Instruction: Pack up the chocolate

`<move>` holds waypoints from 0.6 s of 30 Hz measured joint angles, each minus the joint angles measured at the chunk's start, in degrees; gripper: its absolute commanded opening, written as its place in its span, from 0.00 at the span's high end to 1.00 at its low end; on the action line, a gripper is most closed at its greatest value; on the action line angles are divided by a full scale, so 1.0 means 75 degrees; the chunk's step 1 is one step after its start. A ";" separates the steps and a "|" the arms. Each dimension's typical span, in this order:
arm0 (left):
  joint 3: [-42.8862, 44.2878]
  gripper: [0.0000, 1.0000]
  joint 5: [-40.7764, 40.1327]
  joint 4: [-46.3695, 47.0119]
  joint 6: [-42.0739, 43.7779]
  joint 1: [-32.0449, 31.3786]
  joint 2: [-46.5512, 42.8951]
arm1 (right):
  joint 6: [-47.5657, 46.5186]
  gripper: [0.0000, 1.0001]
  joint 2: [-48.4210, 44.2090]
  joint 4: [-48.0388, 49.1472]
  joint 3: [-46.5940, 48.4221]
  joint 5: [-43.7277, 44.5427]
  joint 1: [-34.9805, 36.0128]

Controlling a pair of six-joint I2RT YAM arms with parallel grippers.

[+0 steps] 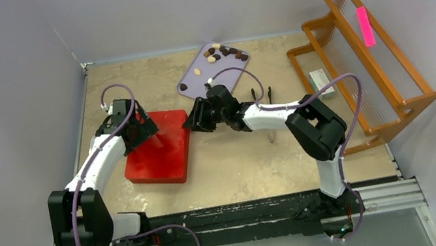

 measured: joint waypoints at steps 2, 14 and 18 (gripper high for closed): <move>0.0023 0.05 0.0000 0.0012 0.0003 0.0000 0.0041 | -0.0093 0.52 0.0003 0.0000 0.0166 -0.0015 0.0000; 0.0178 0.05 0.0210 0.0350 0.0087 0.0105 0.0303 | -0.0510 0.64 0.0708 -0.0408 0.0988 0.0242 0.0003; 0.0221 0.05 0.0358 0.0460 0.0102 0.0166 0.0478 | -0.0597 0.76 0.0845 -0.0653 0.1122 0.0391 0.0003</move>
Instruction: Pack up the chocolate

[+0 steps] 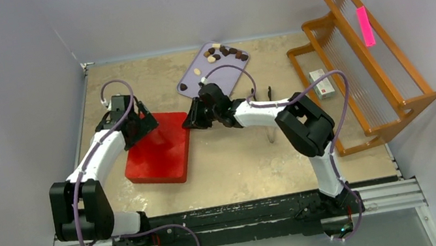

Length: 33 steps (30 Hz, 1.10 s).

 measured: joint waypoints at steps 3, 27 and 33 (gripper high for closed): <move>0.0067 0.05 0.0090 0.0058 0.0000 0.0003 0.0052 | -0.0102 0.76 -0.0003 -0.0061 0.0061 0.0099 0.0015; 0.0434 0.09 0.0688 0.0111 -0.0356 0.0796 0.0449 | -0.0664 0.61 0.0140 -0.0350 0.0434 0.0012 -0.0009; 0.0455 0.10 0.1032 0.0233 -0.0565 0.1131 0.0434 | -0.1183 0.65 -0.0187 -0.0731 0.0434 -0.0058 -0.0015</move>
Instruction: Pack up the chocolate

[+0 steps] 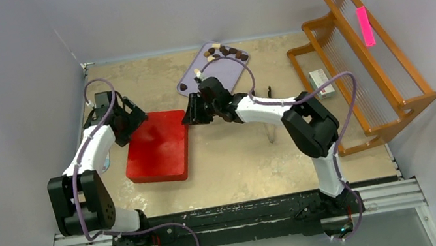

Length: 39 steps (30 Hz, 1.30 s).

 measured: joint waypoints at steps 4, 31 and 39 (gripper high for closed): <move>0.0207 0.09 0.0090 -0.0201 0.0000 0.0009 0.0093 | -0.0239 0.78 -0.0446 0.0061 -0.0006 -0.0344 0.0017; 0.1201 0.13 0.0743 0.0664 -0.0385 0.0047 0.1457 | -0.0303 1.00 -0.0119 0.0799 -0.0664 -0.1253 0.1177; 0.1201 0.13 0.0711 0.0600 -0.0385 0.0047 0.1428 | -0.0560 1.00 -0.0198 0.0659 -0.0207 -0.1189 0.0064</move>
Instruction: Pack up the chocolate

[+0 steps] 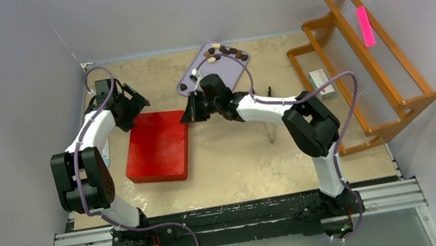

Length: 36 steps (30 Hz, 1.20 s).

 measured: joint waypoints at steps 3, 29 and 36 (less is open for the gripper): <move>0.0000 0.13 0.0003 -0.0003 -0.0003 0.0000 0.0000 | -0.0047 1.00 0.0230 -0.0015 0.0659 0.0003 -0.0271; -0.0321 0.04 -0.0291 -0.0493 0.0481 -0.0501 -0.1798 | -0.0766 0.44 -0.1008 -0.0353 -0.0589 0.0699 -0.0560; -0.0691 0.01 0.0207 0.0114 0.1180 -0.1606 -0.3477 | -0.1568 0.01 -0.3197 -0.0927 -0.1431 0.1399 -0.0612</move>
